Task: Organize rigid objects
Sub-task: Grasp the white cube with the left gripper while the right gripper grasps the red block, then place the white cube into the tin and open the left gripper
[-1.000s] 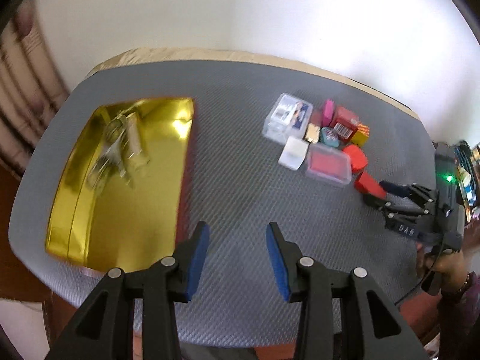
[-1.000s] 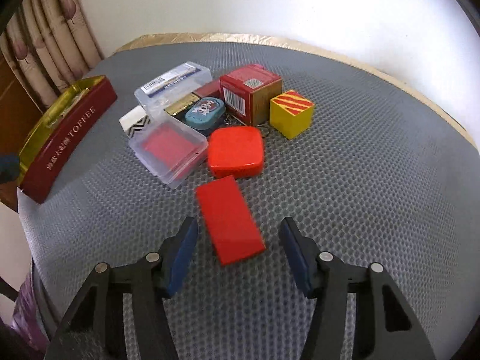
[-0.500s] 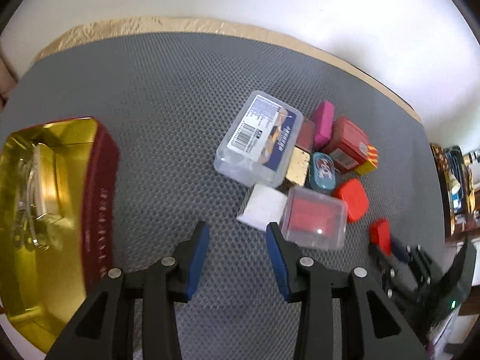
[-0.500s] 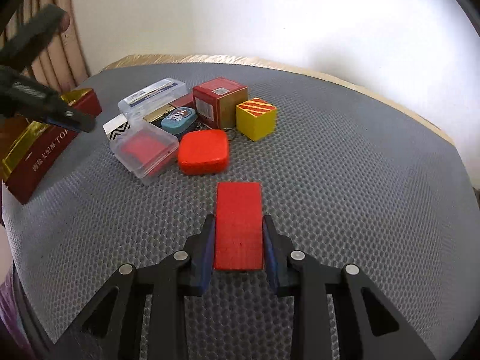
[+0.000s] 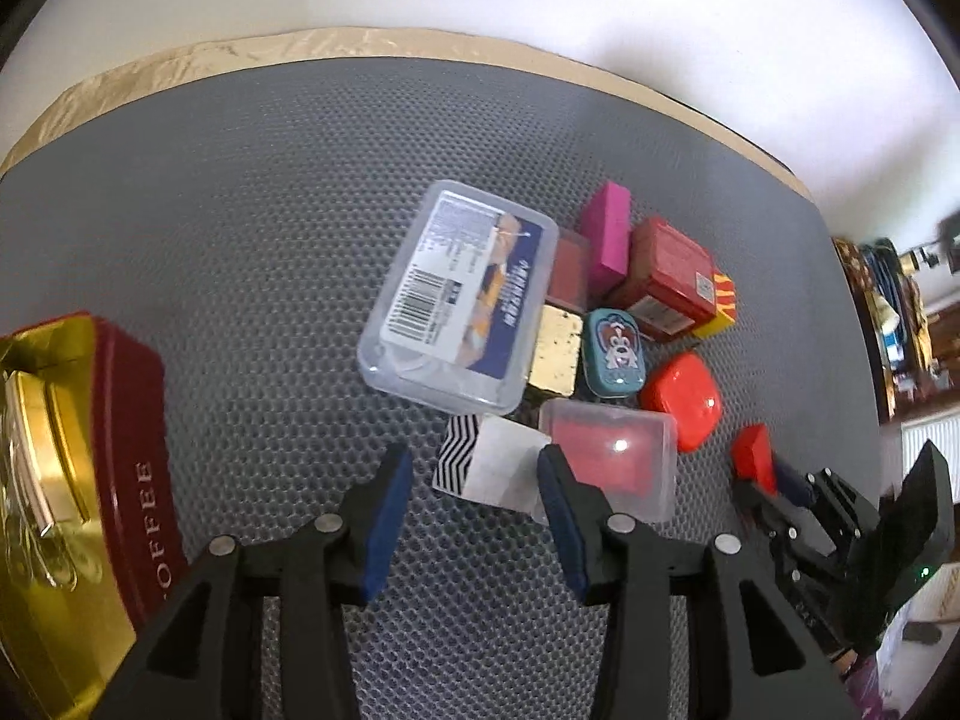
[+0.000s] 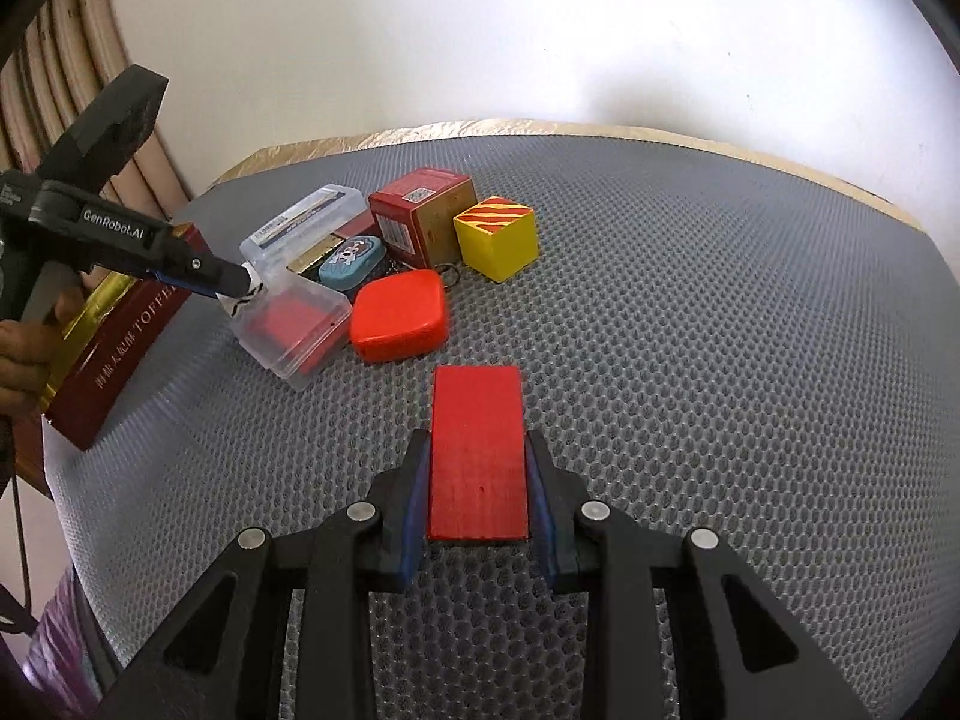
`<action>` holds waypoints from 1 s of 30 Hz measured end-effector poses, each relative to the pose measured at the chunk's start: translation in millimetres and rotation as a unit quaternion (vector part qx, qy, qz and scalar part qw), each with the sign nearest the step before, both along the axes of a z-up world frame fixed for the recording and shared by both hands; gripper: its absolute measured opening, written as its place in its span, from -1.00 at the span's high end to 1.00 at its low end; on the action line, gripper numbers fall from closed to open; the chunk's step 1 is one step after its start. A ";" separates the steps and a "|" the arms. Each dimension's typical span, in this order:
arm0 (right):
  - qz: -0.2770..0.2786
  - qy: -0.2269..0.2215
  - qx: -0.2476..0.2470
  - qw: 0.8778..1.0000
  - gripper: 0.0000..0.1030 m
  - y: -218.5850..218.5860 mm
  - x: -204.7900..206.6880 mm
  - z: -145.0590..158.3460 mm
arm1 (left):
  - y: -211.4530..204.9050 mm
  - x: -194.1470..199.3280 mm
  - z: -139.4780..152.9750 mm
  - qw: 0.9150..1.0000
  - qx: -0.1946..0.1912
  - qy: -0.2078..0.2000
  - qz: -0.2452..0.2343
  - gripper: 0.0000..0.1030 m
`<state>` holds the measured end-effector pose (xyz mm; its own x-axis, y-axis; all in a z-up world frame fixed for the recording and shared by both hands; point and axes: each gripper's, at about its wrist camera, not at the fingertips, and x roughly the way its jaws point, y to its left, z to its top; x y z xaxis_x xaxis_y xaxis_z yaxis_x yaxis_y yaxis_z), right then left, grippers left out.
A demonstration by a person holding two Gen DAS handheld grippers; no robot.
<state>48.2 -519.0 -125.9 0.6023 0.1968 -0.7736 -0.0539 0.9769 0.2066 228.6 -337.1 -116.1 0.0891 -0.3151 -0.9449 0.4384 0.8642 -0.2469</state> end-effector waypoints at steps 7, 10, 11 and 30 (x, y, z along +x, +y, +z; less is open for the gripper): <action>-0.001 0.001 0.002 1.000 0.47 0.3 0.3 0.0 | -1.0 19.3 -15.7 0.999 0.037 0.001 -0.004 0.12; -0.001 0.001 0.002 1.000 0.47 -0.1 0.5 0.4 | 0.1 23.6 -21.2 0.999 0.036 -0.002 0.003 0.12; -0.001 0.001 0.003 1.000 0.47 -0.4 0.7 0.5 | 1.5 24.6 -20.3 0.999 0.036 -0.007 0.007 0.13; -0.001 0.003 -0.024 1.000 0.48 8.1 3.9 -0.4 | 144.2 -47.0 68.8 0.978 0.027 -0.112 0.174 0.41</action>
<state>52.1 -510.9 -126.3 0.5978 0.1580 -0.7859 -0.0514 0.9859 0.1591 181.7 -193.0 -47.3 0.3888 -0.1788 -0.9038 0.1540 0.9798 -0.1276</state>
